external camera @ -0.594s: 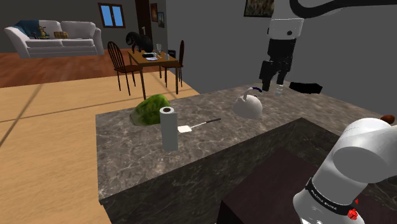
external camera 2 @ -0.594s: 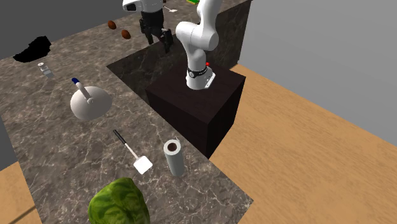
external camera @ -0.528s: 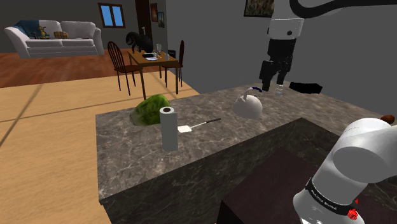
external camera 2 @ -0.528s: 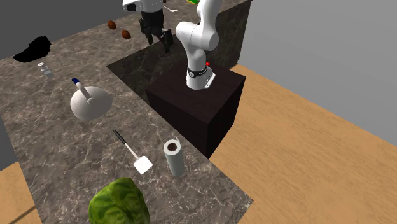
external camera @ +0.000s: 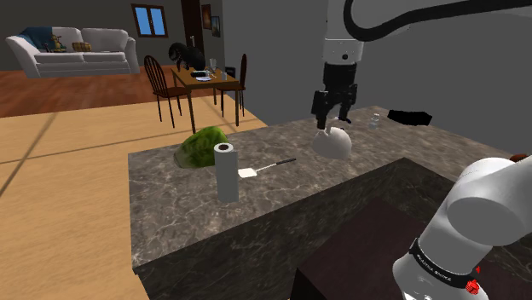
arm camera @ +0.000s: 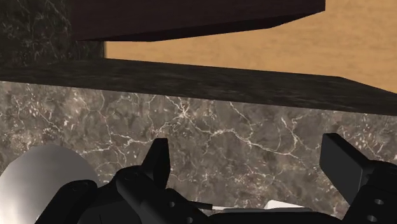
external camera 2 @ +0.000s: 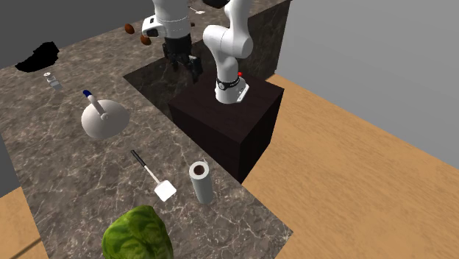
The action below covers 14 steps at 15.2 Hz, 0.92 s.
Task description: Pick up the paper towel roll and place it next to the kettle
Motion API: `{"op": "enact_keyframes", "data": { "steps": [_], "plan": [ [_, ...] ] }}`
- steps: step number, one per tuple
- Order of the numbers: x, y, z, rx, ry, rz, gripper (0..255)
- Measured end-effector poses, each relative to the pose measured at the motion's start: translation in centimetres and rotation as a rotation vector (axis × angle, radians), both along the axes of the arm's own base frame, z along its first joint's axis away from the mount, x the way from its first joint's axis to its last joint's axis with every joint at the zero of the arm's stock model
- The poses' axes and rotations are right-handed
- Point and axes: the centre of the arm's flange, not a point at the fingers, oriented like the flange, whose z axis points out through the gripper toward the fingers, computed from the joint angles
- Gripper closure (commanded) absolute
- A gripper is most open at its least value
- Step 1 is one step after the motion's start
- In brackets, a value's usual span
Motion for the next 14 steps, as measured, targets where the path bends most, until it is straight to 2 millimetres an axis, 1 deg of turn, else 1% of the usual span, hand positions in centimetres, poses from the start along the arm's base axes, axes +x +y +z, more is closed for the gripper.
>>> {"op": "enact_keyframes", "data": {
  "steps": [2, 5, 9, 14],
  "plan": [
    [1.9, 2.4, -0.5, 0.004, -0.003, -0.003, 0],
    [4.7, 4.5, -1.4, 0.008, -0.008, -0.009, 0],
    [8.2, 8.3, -3.3, 0.014, -0.013, -0.016, 0],
    [12.6, 12.5, -5.2, 0.022, -0.021, -0.024, 0]
  ]
}}
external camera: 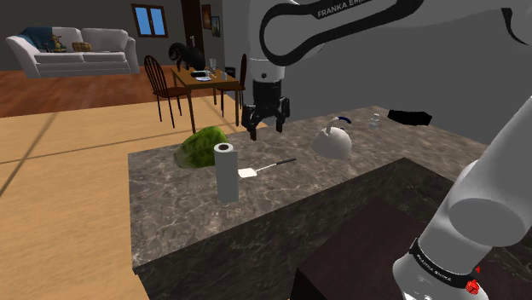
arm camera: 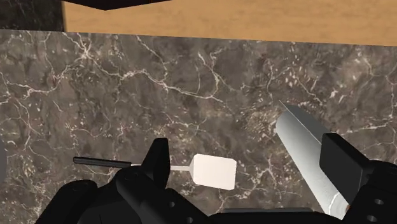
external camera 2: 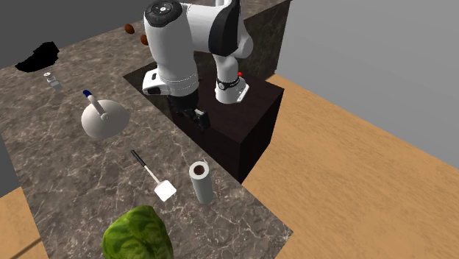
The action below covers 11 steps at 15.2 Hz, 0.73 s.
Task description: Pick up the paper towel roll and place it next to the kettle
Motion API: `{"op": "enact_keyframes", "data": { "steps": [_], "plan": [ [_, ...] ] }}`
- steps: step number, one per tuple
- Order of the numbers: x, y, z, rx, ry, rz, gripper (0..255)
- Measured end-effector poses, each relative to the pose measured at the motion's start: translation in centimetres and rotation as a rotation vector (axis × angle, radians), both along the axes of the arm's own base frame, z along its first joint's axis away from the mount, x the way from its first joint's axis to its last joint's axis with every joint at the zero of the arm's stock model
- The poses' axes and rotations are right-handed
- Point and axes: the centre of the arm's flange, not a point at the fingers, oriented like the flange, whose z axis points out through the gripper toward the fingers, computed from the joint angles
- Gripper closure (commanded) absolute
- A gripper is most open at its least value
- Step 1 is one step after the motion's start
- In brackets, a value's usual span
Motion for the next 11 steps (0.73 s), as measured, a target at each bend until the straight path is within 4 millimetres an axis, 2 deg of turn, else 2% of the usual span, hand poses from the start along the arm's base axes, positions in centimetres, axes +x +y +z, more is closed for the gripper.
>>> {"op": "enact_keyframes", "data": {
  "steps": [5, 11],
  "plan": [
    [4.4, 3.5, -1.9, 0.007, -0.008, -0.009, 0],
    [9.8, 8.8, -3.5, 0.017, -0.016, -0.019, 0]
  ]
}}
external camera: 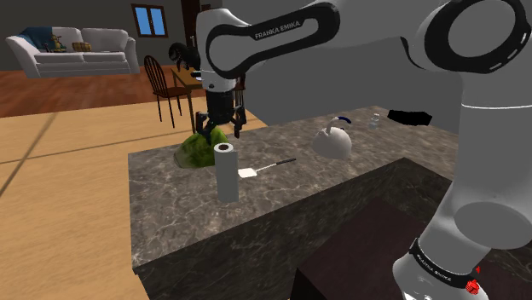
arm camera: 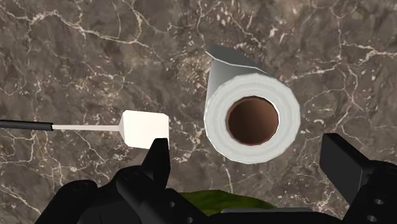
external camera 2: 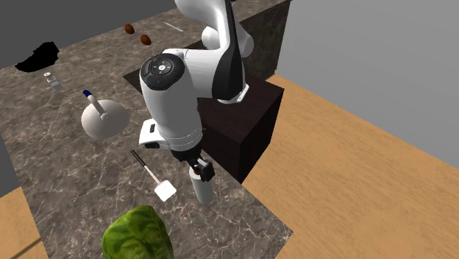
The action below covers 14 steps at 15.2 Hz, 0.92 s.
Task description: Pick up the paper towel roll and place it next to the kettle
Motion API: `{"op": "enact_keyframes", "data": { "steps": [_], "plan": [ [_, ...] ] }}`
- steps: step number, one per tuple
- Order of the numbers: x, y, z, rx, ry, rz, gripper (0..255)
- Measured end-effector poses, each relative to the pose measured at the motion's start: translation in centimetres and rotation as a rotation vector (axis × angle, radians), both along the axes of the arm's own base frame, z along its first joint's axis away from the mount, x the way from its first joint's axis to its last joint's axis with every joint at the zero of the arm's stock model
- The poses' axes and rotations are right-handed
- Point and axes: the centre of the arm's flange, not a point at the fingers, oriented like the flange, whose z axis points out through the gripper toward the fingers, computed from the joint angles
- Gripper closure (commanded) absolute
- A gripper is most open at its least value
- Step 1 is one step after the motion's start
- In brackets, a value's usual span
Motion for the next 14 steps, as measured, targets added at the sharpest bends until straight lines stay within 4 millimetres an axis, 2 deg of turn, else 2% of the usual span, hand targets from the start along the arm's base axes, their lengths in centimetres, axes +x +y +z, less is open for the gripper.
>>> {"op": "enact_keyframes", "data": {
  "steps": [4, 8, 14],
  "plan": [
    [0.8, 0.5, -1.9, 0.001, -0.001, -0.002, 0],
    [0.8, 0.6, -4.0, 0.001, -0.001, -0.002, 0],
    [0.7, 0.5, -4.4, 0.001, -0.001, -0.002, 0]
  ]
}}
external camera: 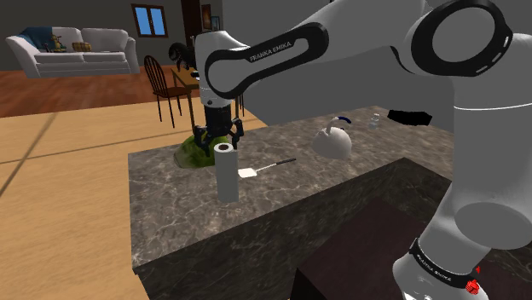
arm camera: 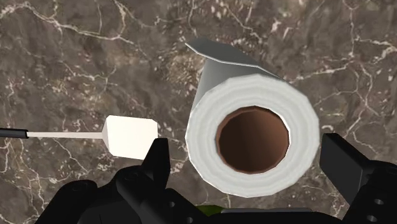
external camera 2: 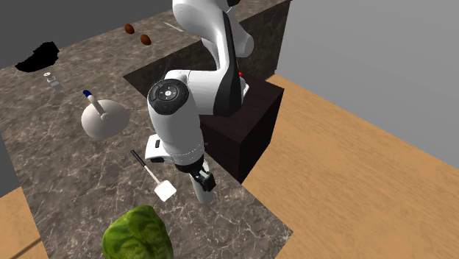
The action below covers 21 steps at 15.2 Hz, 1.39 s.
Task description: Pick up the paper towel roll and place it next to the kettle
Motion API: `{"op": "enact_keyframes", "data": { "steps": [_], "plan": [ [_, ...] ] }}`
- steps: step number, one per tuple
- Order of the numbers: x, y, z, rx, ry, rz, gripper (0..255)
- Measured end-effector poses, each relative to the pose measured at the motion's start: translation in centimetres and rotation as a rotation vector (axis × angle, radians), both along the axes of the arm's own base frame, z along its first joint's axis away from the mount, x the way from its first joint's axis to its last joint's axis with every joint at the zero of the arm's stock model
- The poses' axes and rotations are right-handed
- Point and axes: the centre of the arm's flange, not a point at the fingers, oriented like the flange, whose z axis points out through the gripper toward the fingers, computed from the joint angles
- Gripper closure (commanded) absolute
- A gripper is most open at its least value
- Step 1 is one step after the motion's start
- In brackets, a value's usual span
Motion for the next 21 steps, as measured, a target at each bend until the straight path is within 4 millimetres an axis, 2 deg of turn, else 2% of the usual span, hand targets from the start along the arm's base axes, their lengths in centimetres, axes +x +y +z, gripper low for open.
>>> {"op": "enact_keyframes", "data": {
  "steps": [1, 11, 21],
  "plan": [
    [0.0, 0.0, 0.0, 0.0, 0.0, 0.0, 255],
    [0.0, 0.0, 0.0, 0.0, 0.0, 0.0, 255],
    [-0.1, 0.1, 4.7, 0.0, 0.0, 0.0, 255]
  ]
}}
